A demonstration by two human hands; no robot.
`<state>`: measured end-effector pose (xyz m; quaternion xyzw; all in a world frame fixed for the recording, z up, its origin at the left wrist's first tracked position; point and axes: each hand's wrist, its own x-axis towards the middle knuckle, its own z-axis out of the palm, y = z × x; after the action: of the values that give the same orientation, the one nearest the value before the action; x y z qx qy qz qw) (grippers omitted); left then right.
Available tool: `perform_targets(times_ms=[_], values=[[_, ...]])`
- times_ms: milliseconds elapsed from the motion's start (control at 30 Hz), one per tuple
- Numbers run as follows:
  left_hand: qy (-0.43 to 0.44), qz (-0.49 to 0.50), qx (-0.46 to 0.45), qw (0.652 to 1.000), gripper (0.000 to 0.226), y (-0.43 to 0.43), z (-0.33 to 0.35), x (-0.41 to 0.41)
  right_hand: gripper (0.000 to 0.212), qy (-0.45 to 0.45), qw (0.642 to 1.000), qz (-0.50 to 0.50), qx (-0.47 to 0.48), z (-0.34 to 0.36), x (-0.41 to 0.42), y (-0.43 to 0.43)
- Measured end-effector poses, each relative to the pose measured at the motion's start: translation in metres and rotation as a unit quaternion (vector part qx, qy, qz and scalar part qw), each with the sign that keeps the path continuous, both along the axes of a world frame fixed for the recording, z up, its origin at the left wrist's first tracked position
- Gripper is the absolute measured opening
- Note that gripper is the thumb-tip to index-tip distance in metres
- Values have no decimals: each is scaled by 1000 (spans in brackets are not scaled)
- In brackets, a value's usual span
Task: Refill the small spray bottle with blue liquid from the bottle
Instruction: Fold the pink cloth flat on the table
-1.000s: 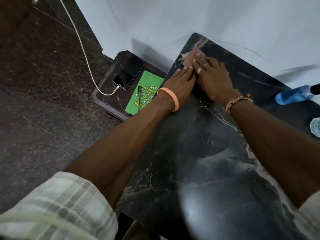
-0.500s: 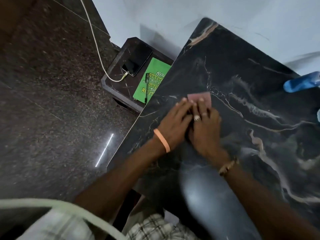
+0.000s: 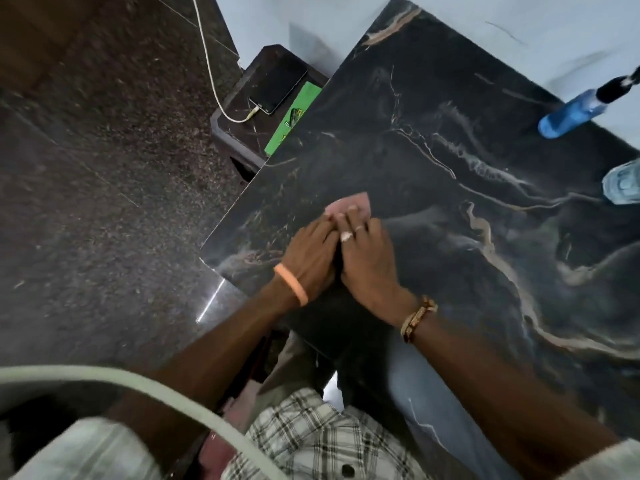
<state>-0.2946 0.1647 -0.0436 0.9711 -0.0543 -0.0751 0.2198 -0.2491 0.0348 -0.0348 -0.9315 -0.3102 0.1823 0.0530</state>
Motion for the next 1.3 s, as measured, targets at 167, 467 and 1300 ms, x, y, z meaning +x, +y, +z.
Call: perform_targets(times_ms=[167,467,1300], values=[[-13,72,42,996,45,-2,-2,-23,62,-84,980,178,-9,-4,20,-6],[-4,-75,79,994,40,-144,8,-31,81,-20,999,-15,-30,3,-48,-153],[57,-370,62,925,62,-324,8,-96,77,12,967,-239,-83,5,-185,-352]])
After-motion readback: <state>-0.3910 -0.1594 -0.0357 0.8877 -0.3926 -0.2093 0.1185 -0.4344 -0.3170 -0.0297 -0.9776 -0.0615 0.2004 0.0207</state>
